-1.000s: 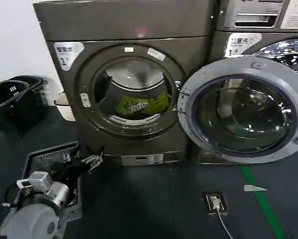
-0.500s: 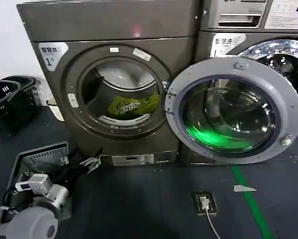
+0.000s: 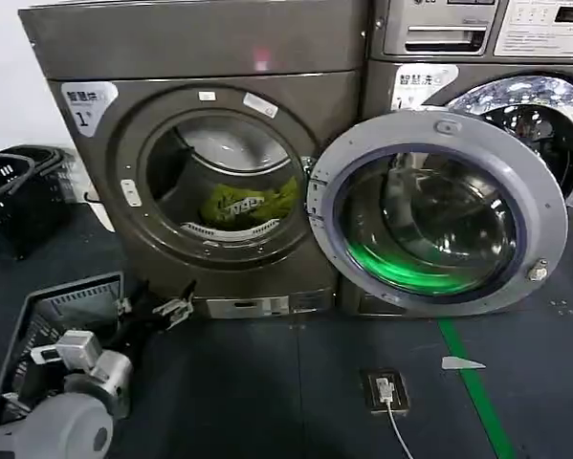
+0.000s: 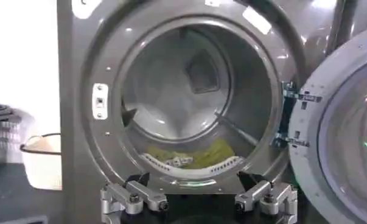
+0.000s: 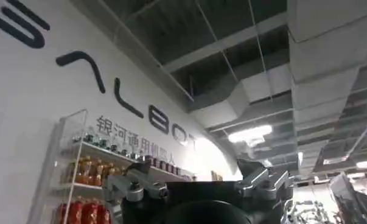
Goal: Grasp the clothes from the dryer.
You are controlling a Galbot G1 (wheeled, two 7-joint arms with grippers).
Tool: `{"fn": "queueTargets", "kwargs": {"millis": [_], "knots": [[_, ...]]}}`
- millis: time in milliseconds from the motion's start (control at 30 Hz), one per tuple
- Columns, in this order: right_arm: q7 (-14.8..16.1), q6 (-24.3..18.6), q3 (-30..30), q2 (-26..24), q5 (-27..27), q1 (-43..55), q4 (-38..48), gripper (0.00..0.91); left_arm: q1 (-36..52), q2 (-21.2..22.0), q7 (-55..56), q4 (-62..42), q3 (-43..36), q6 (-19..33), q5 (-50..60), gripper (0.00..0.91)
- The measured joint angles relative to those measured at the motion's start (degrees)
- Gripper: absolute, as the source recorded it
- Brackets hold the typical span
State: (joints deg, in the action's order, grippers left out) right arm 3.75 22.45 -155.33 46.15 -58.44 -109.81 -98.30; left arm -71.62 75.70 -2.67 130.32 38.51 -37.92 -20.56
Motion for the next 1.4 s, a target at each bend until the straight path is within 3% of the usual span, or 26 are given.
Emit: {"fn": "queueTargets", "kwargs": {"millis": [1400], "knots": [[0.7, -2.9, 0.8, 1.9, -0.5, -0.4, -3.0, 0.907, 0.7, -0.7, -0.4, -0.3, -0.6, 0.3, -0.3, 0.907]]}}
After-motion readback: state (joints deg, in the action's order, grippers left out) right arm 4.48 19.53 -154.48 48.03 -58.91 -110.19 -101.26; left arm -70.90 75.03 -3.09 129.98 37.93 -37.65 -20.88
